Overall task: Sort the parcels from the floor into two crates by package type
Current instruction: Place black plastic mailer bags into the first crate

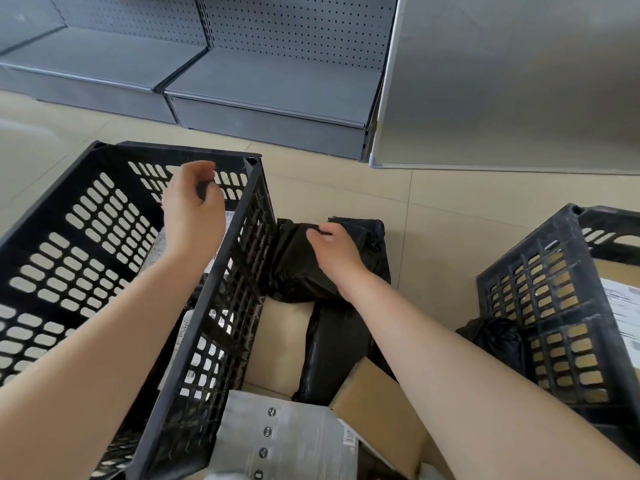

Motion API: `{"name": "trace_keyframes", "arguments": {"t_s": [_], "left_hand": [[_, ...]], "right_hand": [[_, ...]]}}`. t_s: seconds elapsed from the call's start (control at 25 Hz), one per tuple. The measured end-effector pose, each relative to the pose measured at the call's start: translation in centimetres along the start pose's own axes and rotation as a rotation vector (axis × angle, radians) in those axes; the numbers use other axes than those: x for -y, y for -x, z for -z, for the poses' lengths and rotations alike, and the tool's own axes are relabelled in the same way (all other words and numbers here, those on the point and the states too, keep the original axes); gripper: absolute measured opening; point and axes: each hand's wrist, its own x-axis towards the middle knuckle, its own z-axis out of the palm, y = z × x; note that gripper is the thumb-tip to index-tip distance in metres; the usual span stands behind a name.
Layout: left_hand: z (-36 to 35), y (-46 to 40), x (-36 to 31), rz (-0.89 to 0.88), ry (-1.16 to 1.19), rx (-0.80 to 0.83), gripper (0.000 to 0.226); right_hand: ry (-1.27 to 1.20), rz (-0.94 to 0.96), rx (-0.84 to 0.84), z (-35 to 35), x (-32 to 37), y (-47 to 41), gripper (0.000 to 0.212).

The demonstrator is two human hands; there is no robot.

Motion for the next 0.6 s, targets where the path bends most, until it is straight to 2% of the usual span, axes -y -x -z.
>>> {"name": "trace_keyframes", "arguments": {"t_s": [0.16,0.28,0.36,0.48,0.6], "left_hand": [[-4.6,0.2,-3.0,-0.144,-0.071,0.042,0.036],[-8.1,0.7,-3.1,-0.176,-0.200,0.108,0.038],[-10.4,1.1,-1.5,-0.059,-0.270,0.169,0.040],[-12.7,2.8,2.2,0.200,-0.318,0.254,0.041],[-14.0,4.7,5.8,0.381,-0.385,0.355,0.044]], "right_hand": [[0.096,-0.086,-0.091,4.1,-4.3,-0.7,0.054],[0.345,-0.146,-0.007,6.3,-7.9,-0.5,0.059],[0.393,-0.215,0.040,7.6,-9.8,-0.6,0.062],[0.374,-0.280,0.010,9.1,-11.5,-1.0,0.060],[0.389,-0.286,-0.010,9.5,-12.4,-1.3,0.058]]}}
